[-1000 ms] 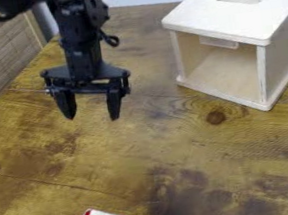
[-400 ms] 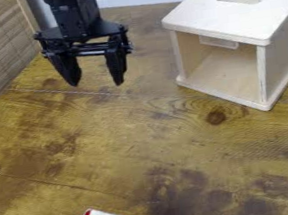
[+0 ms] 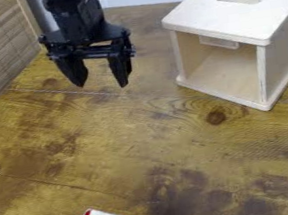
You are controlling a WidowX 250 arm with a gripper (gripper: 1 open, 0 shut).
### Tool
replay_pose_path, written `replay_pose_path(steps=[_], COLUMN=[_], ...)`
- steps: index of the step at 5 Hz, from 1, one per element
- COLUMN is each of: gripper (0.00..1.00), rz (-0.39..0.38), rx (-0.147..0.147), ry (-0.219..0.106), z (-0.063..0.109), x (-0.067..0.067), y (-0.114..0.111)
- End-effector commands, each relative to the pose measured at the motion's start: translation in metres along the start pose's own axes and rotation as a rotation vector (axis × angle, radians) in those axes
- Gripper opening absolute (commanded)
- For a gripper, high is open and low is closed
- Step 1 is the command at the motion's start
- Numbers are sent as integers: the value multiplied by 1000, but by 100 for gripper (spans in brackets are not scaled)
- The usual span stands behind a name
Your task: Close the drawer
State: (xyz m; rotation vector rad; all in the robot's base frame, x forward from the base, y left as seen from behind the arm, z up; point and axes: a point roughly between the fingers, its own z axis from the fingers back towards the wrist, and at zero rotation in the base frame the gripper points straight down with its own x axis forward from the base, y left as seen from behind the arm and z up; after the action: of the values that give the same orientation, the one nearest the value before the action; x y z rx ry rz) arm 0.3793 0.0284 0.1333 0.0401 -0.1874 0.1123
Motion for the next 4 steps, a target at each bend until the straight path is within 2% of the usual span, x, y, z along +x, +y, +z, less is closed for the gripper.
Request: replay_pose_path(steps=[1, 2, 3, 4], gripper=[100, 100, 100, 100], rz=[11, -2, 57, 115], rx=[5, 10, 35, 56], ry=[-114, -129, -142, -147], z=[37, 37, 33, 39], x=[12, 18, 11, 3], y=[19, 22, 7, -12])
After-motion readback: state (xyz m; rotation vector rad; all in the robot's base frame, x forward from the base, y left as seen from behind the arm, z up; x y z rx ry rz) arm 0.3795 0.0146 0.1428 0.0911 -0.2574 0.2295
